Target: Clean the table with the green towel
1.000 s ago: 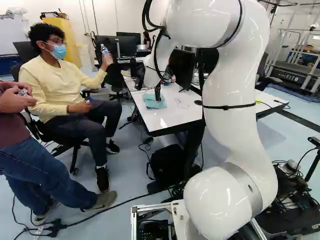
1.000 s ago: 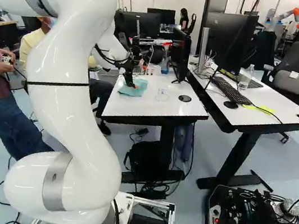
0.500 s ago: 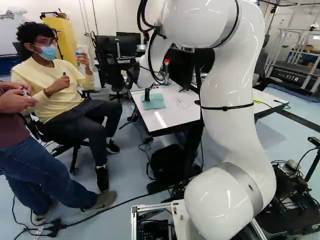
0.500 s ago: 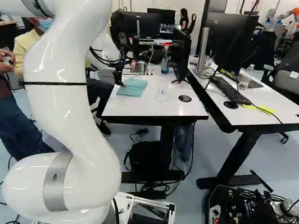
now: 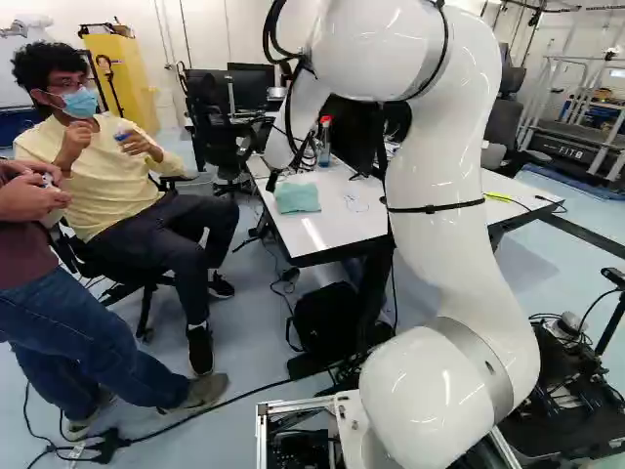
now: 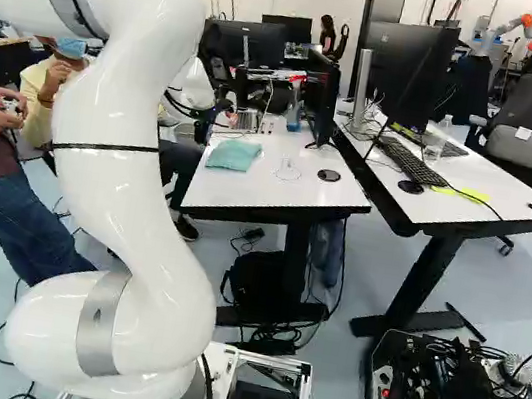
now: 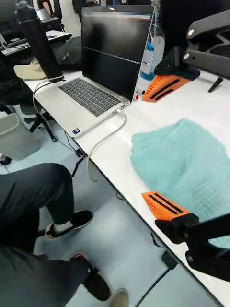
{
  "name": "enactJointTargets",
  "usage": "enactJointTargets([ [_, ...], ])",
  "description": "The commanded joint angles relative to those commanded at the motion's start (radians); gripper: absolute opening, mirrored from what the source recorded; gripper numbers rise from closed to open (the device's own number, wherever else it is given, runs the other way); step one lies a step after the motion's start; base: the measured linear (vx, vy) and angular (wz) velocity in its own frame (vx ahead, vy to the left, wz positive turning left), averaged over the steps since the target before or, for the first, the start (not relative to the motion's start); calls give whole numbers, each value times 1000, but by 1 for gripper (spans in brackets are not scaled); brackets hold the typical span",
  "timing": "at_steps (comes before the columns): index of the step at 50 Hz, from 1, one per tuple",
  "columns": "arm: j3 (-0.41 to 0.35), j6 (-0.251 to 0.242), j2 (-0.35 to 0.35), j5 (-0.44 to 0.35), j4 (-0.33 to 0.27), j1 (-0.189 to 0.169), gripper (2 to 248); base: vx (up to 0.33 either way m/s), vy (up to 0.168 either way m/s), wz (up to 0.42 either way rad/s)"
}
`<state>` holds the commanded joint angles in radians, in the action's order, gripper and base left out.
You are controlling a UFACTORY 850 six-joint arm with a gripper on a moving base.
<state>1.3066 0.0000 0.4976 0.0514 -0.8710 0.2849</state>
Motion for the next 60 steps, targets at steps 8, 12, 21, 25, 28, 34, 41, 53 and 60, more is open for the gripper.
enactJointTargets([
  [8,0,0,0,-57,77,0,247,0,0,0],
  [12,0,0,0,-85,116,0,247,0,0,0],
  [21,-29,0,-23,-153,199,-1,247,0,0,0],
  [25,-52,0,-40,-191,226,-2,247,0,0,0],
  [28,-69,0,-54,-221,242,-3,247,0,0,0],
  [34,-106,0,-83,-283,271,-4,247,0,0,0],
  [41,-148,0,-118,-357,301,-5,247,0,0,0],
  [53,-220,0,-169,-483,348,-16,247,0,0,0],
  [60,-261,0,-191,-556,375,-26,247,0,0,0],
])
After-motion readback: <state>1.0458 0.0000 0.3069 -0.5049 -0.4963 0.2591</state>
